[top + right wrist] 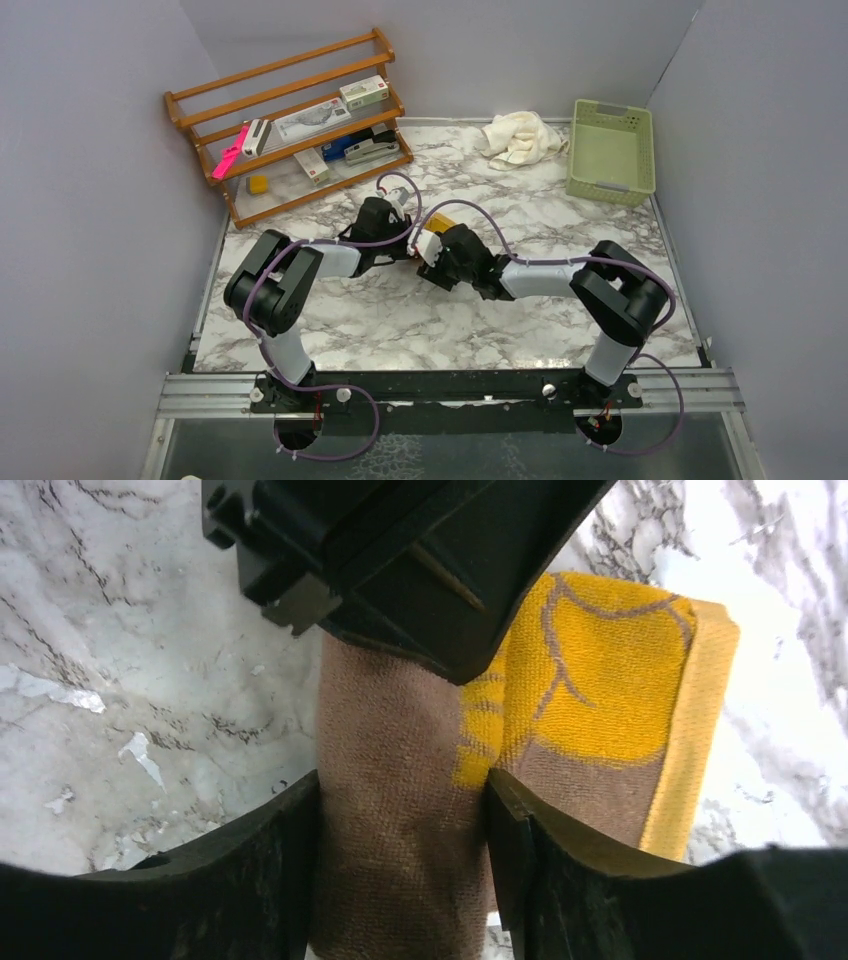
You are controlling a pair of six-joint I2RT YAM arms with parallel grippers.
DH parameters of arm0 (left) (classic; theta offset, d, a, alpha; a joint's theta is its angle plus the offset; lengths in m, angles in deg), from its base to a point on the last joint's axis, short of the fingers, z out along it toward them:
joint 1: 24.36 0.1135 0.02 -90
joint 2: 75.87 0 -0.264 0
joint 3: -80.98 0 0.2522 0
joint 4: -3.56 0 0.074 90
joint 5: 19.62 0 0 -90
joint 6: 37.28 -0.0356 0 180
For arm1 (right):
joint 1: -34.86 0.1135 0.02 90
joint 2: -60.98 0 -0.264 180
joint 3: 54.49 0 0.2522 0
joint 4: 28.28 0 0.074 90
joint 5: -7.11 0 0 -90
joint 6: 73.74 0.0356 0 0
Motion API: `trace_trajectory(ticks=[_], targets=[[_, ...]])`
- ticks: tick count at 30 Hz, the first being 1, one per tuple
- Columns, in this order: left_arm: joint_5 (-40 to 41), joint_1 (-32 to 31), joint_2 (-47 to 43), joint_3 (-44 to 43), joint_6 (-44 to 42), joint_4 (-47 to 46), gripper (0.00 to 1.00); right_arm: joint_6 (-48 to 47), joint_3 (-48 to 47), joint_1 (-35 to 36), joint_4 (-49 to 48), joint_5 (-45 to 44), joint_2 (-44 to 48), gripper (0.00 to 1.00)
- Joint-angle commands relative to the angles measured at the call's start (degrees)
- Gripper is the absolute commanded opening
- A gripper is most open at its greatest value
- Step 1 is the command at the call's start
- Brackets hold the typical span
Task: Roll the towels
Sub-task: Roll the towel at the center of the board.
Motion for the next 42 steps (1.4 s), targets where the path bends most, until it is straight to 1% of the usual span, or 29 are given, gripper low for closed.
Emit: trace_trajectory(ticks=[1, 6, 7, 9, 12, 13, 17, 21, 24, 28, 31, 37, 40, 42], targets=[[3.80, -0.29, -0.04, -0.51, -2.96, 6.89, 0.07, 4.49, -3.04, 0.30, 7.89, -0.94, -1.73, 0.54], [4.88, 0.44, -2.54, -1.79, -3.95, 10.02, 0.08, 10.57, -4.22, -0.11, 11.75, 5.45, -0.52, 0.42], [4.71, 0.95, -2.71, -1.91, -3.84, 10.62, 0.09, 11.88, -4.44, -0.41, 12.19, 7.37, -0.13, 0.40], [3.99, 2.41, -6.82, -2.16, -3.20, 11.59, 0.15, 14.43, -5.13, -1.54, 13.50, 12.04, 0.27, 0.34], [3.71, 5.06, -12.09, -2.28, -2.03, 13.17, 0.24, 17.73, -6.49, -3.79, 15.48, 21.34, 0.44, 0.25], [3.71, 5.73, -13.84, -2.32, -1.87, 13.80, 0.26, 18.80, -6.81, -4.60, 15.78, 24.34, 0.62, 0.24], [3.60, 6.39, -20.71, -1.56, -1.35, 15.91, 0.31, 23.90, -6.69, -8.40, 14.26, 34.66, 2.57, 0.24], [1.60, 6.33, -26.10, 2.44, 0.70, 14.45, 0.32, 31.31, -5.60, -14.04, 9.76, 47.17, 2.97, 0.24], [0.60, 5.25, -28.84, 6.19, 1.88, 11.95, 0.34, 36.97, -5.04, -18.13, 5.94, 56.13, 0.41, 0.24], [2.73, 1.01, -28.45, 8.49, 2.52, 10.93, 0.34, 43.22, -4.86, -20.67, 0.18, 65.70, -5.10, 0.21], [3.62, -1.22, -26.88, 9.43, 4.18, 8.32, 0.33, 47.57, -4.08, -21.14, -4.43, 68.52, -8.24, 0.20], [4.16, -2.61, -22.37, 7.58, 5.32, 5.56, 0.33, 60.37, 1.60, -23.08, -20.27, 70.52, -10.99, 0.19], [4.06, -2.81, -19.27, 6.51, 4.98, 4.79, 0.33, 63.09, 3.12, -23.41, -23.95, 70.73, -11.92, 0.21], [3.86, -2.96, -17.30, 6.44, 5.22, 4.02, 0.32, 63.67, 3.65, -23.39, -24.49, 70.42, -12.14, 0.21]])
